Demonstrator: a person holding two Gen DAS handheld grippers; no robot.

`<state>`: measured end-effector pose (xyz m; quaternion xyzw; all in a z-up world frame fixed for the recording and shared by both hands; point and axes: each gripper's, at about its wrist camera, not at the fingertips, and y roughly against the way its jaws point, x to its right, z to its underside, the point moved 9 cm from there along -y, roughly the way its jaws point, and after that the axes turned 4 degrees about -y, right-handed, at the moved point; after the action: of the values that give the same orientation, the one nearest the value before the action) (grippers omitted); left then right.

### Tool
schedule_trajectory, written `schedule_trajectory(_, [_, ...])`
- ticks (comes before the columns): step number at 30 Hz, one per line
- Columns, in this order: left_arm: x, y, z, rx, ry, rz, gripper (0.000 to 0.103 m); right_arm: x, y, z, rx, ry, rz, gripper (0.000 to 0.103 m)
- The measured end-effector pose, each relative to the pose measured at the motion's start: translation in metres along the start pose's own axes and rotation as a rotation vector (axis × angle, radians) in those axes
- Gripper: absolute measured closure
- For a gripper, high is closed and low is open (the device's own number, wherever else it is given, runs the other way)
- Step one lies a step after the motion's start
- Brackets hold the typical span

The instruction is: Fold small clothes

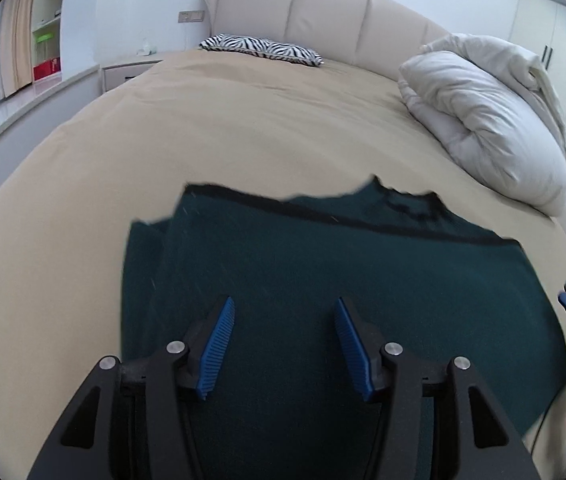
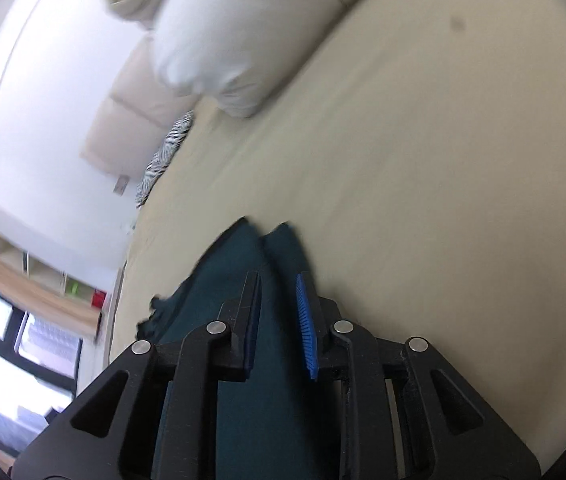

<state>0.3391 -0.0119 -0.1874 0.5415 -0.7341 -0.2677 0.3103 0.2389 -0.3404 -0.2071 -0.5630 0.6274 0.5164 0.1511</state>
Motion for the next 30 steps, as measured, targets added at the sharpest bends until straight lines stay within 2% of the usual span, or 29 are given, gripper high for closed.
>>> schedule_trajectory(2, [0.013,0.011,0.017,-0.006,-0.032,-0.007,0.04,-0.036,0.002,0.029,-0.057,0.047,-0.085,0.082])
schedule_trajectory(4, [0.02,0.014,0.029,-0.011,-0.084,-0.049,0.037,-0.079,-0.004,0.075,-0.159,0.135,-0.162,0.072])
schedule_trajectory(5, [0.021,0.014,0.033,-0.016,-0.092,-0.055,0.036,-0.098,-0.01,0.1,-0.217,0.172,-0.198,0.067])
schedule_trajectory(7, [0.018,0.012,0.037,-0.029,-0.068,-0.034,0.036,-0.129,-0.03,0.156,-0.369,0.227,-0.266,0.063])
schedule_trajectory(8, [0.015,0.011,0.039,-0.034,-0.058,-0.021,0.035,-0.134,-0.037,0.17,-0.405,0.241,-0.273,0.063])
schedule_trajectory(10, [0.014,0.008,0.041,-0.042,-0.08,-0.021,0.035,-0.128,-0.061,0.202,-0.499,0.246,-0.225,0.063])
schedule_trajectory(12, [0.016,0.008,0.044,-0.038,-0.103,-0.03,0.035,-0.111,-0.071,0.214,-0.531,0.202,-0.187,0.067])
schedule_trajectory(13, [0.015,0.008,0.045,-0.035,-0.101,-0.029,0.035,-0.105,-0.071,0.216,-0.516,0.177,-0.2,0.072])
schedule_trajectory(15, [0.015,0.007,0.045,-0.034,-0.092,-0.024,0.034,-0.083,-0.058,0.2,-0.462,0.129,-0.199,0.073])
schedule_trajectory(22, [0.015,0.007,0.046,-0.028,-0.092,-0.023,0.034,-0.008,0.003,0.117,-0.238,0.022,-0.093,0.073])
schedule_trajectory(25, [0.015,0.006,0.047,-0.027,-0.093,-0.024,0.034,0.015,0.026,0.095,-0.158,-0.026,-0.05,0.071])
schedule_trajectory(28, [0.015,0.006,0.047,-0.025,-0.094,-0.026,0.034,0.022,0.044,0.081,-0.106,-0.034,-0.004,0.07])
schedule_trajectory(30, [0.015,0.006,0.047,-0.025,-0.096,-0.028,0.034,0.013,0.048,0.082,-0.094,-0.008,0.012,0.068])
